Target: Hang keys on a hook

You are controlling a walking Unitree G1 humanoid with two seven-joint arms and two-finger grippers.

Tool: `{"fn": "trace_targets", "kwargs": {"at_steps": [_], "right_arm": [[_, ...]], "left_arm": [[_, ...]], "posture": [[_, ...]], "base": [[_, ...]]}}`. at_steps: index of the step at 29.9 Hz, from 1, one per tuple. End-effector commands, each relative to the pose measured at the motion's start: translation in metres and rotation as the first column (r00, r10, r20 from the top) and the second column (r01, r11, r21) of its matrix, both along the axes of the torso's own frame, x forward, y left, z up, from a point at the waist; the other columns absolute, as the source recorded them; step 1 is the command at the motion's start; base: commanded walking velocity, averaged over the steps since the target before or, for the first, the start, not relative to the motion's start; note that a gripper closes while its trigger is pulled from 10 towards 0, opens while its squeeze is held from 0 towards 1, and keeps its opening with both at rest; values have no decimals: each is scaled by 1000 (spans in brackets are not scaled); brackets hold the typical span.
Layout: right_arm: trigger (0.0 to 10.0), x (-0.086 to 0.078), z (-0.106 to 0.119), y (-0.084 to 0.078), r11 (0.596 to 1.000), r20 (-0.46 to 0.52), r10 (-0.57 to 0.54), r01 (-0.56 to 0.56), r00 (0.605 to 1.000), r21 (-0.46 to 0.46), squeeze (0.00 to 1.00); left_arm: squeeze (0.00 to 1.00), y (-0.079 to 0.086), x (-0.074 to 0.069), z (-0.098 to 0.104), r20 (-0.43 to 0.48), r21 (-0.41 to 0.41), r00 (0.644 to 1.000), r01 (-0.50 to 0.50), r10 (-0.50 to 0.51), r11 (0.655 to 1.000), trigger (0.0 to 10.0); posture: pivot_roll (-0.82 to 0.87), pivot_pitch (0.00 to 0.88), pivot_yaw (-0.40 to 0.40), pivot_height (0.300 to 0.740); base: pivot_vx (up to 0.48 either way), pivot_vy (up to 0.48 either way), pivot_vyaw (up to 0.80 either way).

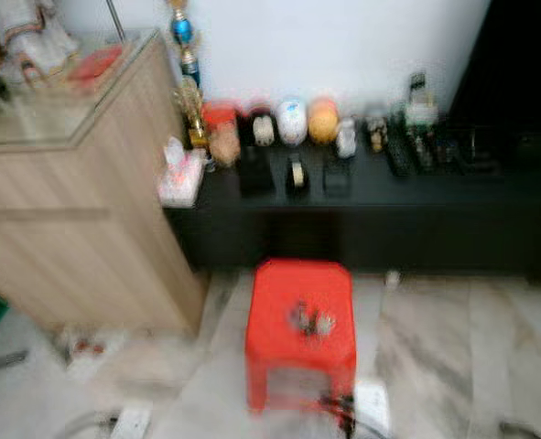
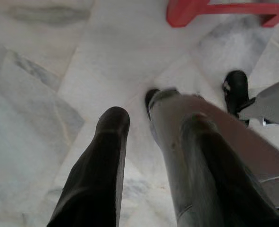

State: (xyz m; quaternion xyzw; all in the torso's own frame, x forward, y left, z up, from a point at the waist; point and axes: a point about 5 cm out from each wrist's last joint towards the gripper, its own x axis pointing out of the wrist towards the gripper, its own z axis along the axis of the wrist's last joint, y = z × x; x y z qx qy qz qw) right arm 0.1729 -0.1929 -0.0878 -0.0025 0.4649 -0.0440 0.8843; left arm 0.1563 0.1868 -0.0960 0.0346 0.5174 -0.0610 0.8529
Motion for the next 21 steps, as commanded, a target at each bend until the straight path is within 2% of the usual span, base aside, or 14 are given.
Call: {"fn": "trace_targets", "kwargs": {"at_steps": [1, 10, 21], "right_arm": [[10000, 1, -1, 13, 999, 6, 7, -7, 1000, 34, 0], [10000, 20, 9, 15, 998, 108, 8, -16, 994, 66, 0], [10000, 29, 14, 16, 998, 149, 3, -11, 989, 57, 0]], "left_arm": [[0, 12, -5, -1, -24, 38, 1000, -6, 7, 999, 10000], [0, 13, -6, -1, -25, 45, 1000, -2, 3, 999, 10000], [0, 13, -6, -1, -16, 51, 1000, -12, 12, 999, 10000]], "posture": [[-152, 39, 30, 740], [-158, 33, 30, 740], [-157, 25, 29, 740]], "base": [[0, 0, 0], [0, 0, 0], [0, 0, 0]]}}
